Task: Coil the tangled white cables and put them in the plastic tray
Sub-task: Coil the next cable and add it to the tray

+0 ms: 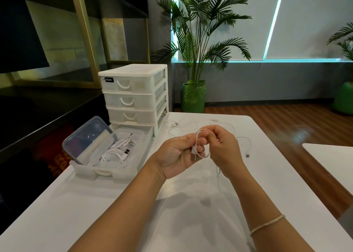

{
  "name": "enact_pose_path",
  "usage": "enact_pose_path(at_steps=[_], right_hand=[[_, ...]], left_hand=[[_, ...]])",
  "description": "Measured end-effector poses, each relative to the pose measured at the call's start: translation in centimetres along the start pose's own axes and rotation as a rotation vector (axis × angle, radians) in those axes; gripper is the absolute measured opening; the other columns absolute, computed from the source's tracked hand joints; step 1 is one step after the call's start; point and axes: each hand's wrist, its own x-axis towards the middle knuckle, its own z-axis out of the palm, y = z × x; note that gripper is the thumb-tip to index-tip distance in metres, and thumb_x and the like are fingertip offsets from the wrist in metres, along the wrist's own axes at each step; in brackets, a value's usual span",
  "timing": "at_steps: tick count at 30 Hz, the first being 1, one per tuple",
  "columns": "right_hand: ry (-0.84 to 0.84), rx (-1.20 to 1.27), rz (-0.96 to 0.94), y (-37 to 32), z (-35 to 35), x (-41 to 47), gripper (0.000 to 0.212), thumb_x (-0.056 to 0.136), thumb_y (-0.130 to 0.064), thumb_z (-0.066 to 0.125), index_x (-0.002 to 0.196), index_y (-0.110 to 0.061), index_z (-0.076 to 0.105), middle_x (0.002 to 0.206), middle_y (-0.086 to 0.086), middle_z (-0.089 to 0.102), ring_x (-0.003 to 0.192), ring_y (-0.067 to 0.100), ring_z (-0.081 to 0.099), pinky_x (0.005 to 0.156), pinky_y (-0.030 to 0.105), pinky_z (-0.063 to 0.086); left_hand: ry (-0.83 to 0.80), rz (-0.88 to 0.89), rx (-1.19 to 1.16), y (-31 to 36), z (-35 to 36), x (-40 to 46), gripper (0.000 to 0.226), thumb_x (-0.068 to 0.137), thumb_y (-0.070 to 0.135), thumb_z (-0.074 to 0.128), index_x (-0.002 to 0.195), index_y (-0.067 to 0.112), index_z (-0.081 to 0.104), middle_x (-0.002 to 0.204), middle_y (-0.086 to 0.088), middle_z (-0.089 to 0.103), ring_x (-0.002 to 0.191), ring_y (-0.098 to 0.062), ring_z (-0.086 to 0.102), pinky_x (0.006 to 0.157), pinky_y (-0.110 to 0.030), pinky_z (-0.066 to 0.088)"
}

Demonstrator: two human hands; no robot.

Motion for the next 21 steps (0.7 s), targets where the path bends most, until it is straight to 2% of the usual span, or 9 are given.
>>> enact_pose_path(at_steps=[4, 8, 12, 15, 17, 19, 21], right_hand=[[0.009, 0.016, 0.018, -0.14, -0.14, 0.03, 0.017, 0.097, -0.017, 0.043, 0.091, -0.019, 0.059, 0.079, -0.011, 0.059, 0.075, 0.005, 0.056, 0.068, 0.014, 0.044], [-0.022, 0.051, 0.050, -0.18, -0.35, 0.12, 0.016, 0.096, -0.020, 0.046, 0.093, -0.021, 0.062, 0.088, -0.008, 0.062, 0.088, 0.011, 0.058, 0.079, 0.024, 0.049], [-0.042, 0.102, 0.089, -0.30, -0.57, 0.10, 0.017, 0.094, -0.024, 0.049, 0.097, -0.022, 0.066, 0.086, -0.013, 0.062, 0.087, 0.011, 0.058, 0.077, 0.027, 0.049], [-0.045, 0.037, 0.068, -0.35, -0.54, 0.13, 0.023, 0.093, -0.023, 0.052, 0.108, -0.017, 0.068, 0.089, -0.011, 0.062, 0.084, 0.008, 0.057, 0.085, 0.030, 0.050], [-0.035, -0.019, 0.035, -0.30, -0.44, 0.09, 0.025, 0.093, -0.023, 0.052, 0.112, -0.015, 0.067, 0.085, -0.008, 0.062, 0.078, 0.005, 0.057, 0.084, 0.028, 0.049], [-0.017, -0.061, -0.010, -0.20, -0.29, 0.00, 0.024, 0.093, -0.022, 0.051, 0.110, -0.016, 0.067, 0.081, -0.008, 0.062, 0.075, 0.004, 0.057, 0.077, 0.019, 0.047], [-0.002, -0.088, -0.043, -0.21, -0.05, -0.12, 0.021, 0.094, -0.020, 0.049, 0.103, -0.018, 0.068, 0.077, -0.012, 0.060, 0.071, 0.002, 0.057, 0.068, 0.010, 0.043]], left_hand=[[0.044, 0.004, 0.023, -0.16, -0.19, 0.12, 0.046, 0.097, 0.005, 0.031, 0.083, 0.005, 0.075, 0.066, -0.005, 0.063, 0.050, -0.009, 0.056, 0.056, -0.022, 0.054], [0.104, 0.013, 0.054, -0.16, -0.05, 0.08, 0.035, 0.097, 0.003, 0.036, 0.090, 0.003, 0.071, 0.073, -0.008, 0.069, 0.056, -0.013, 0.064, 0.059, -0.024, 0.057], [0.211, 0.036, 0.116, -0.03, 0.07, 0.12, 0.023, 0.095, 0.006, 0.043, 0.091, 0.004, 0.065, 0.069, -0.006, 0.070, 0.054, -0.011, 0.064, 0.059, -0.022, 0.058], [0.244, 0.048, 0.050, 0.02, 0.08, 0.24, 0.025, 0.097, 0.010, 0.041, 0.091, 0.003, 0.064, 0.064, -0.006, 0.068, 0.050, -0.011, 0.062, 0.055, -0.022, 0.057], [0.240, 0.051, -0.008, -0.02, 0.23, 0.38, 0.029, 0.099, 0.016, 0.038, 0.086, 0.004, 0.060, 0.055, -0.003, 0.062, 0.045, -0.010, 0.057, 0.050, -0.021, 0.054], [0.233, 0.050, -0.034, -0.13, 0.32, 0.59, 0.035, 0.100, 0.023, 0.034, 0.080, 0.006, 0.058, 0.048, 0.000, 0.054, 0.041, -0.009, 0.049, 0.047, -0.021, 0.049], [0.201, 0.030, -0.055, -0.17, 0.37, 0.57, 0.049, 0.100, 0.030, 0.031, 0.071, 0.007, 0.063, 0.046, 0.001, 0.050, 0.040, -0.010, 0.046, 0.046, -0.020, 0.047]])
